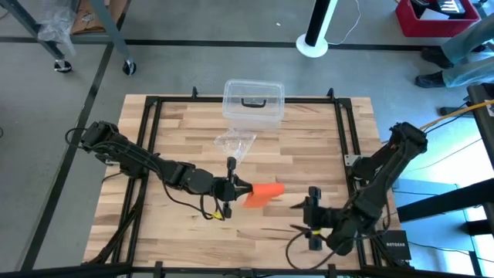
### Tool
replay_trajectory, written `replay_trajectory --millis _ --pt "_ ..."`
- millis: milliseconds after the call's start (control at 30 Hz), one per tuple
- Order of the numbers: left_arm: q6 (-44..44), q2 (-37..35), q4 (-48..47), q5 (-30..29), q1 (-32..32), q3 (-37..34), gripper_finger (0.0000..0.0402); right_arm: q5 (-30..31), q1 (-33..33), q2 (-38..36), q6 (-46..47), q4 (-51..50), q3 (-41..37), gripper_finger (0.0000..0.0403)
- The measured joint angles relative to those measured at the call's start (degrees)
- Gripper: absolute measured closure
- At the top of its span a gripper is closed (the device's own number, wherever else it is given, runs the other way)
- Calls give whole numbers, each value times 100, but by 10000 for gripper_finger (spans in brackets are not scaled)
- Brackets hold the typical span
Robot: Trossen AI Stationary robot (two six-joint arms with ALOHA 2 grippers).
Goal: Roll bandage
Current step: Roll the orange bandage
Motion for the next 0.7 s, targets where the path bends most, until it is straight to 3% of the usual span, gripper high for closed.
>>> replay_trajectory --millis 267,467,700 --pt "3 -7 134 12 -33 2 391 1138 -184 12 -45 2359 -1547 143" --pt "-24 -7 257 12 -20 2 391 989 -645 227 -1031 4418 -2148 143" --pt "-37 -7 263 12 -20 2 391 589 -1056 450 -1702 5144 -2157 145"
